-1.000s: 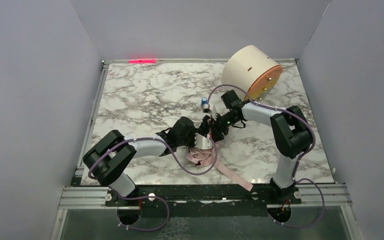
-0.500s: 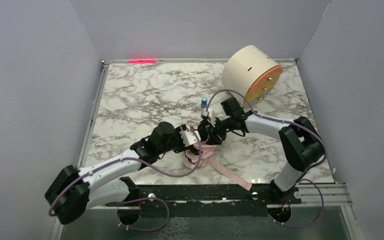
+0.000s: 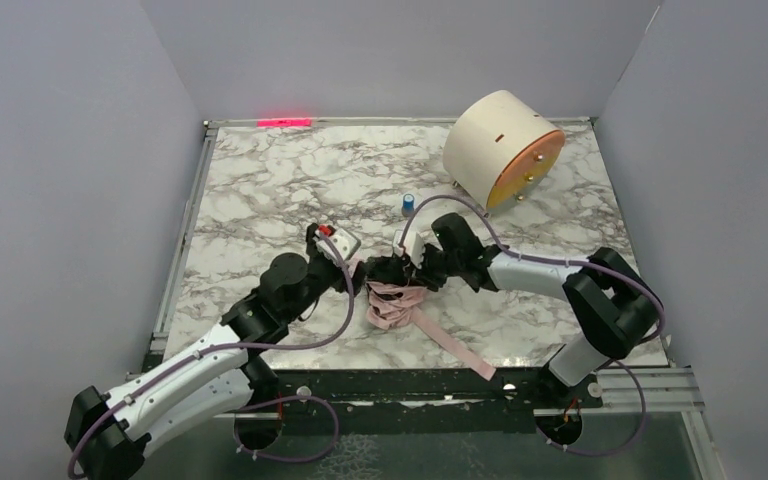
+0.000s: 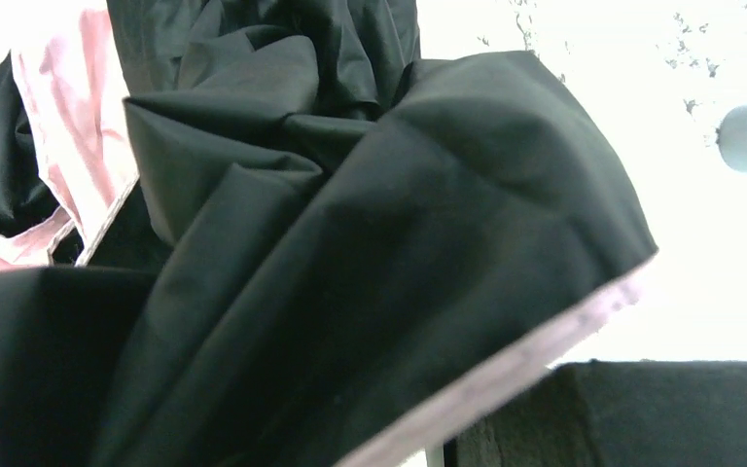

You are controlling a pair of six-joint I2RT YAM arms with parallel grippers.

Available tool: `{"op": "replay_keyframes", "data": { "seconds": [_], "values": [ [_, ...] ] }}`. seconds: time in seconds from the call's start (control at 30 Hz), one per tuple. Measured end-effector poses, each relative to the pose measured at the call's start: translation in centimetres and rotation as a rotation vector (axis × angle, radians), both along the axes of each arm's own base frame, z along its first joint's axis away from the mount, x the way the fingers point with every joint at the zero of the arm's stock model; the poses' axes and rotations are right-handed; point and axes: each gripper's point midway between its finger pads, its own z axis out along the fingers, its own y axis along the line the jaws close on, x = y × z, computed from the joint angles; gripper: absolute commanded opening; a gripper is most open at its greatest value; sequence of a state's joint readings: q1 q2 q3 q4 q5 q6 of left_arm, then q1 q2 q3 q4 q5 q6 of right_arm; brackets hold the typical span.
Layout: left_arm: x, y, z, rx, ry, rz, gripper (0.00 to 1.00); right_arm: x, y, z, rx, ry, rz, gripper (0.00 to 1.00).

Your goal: Put away the umbrella

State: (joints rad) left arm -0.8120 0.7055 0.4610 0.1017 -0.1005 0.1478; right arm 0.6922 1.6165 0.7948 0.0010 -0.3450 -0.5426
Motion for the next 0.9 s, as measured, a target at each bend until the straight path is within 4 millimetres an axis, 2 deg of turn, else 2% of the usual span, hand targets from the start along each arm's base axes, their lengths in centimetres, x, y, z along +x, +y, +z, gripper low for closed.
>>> {"op": "replay_keyframes", "data": {
  "seconds": [0.1, 0.27, 0.37, 0.43, 0.53, 0.6, 0.77, 0.9],
  "values": [
    [1.8, 0.7, -0.5, -0.001, 0.072, 0.104, 0.86, -0.2, 0.2, 0.0, -0.028, -0.124, 0.032, 0.18],
    [7.0, 2.4, -2.0, 0.001, 0.226, 0.267, 0.88, -1.0, 0.4, 0.2, -0.058, -0.354, 0.106, 0.18],
    [9.7, 3.2, -2.6, -0.001, 0.288, 0.297, 0.88, -1.3, 0.6, 0.3, -0.081, -0.464, 0.142, 0.18],
    [10.3, 2.4, -3.0, 0.008, 0.323, 0.241, 0.88, -1.4, 0.6, 0.4, -0.106, -0.541, 0.160, 0.18],
    [10.3, 0.6, -3.8, 0.041, 0.361, 0.121, 0.88, -1.2, 0.5, 0.5, -0.145, -0.641, 0.171, 0.18],
    [9.5, -0.5, -4.9, 0.091, 0.393, 0.005, 0.88, -1.1, 0.4, 0.6, -0.161, -0.691, 0.173, 0.18],
    [5.7, -1.8, -8.1, 0.199, 0.479, -0.280, 0.89, -1.2, 0.4, 0.9, -0.181, -0.761, 0.189, 0.17],
    [3.0, -2.7, -10.2, 0.211, 0.550, -0.467, 0.88, -1.2, 0.4, 1.0, -0.187, -0.782, 0.194, 0.17]
  ]
}}
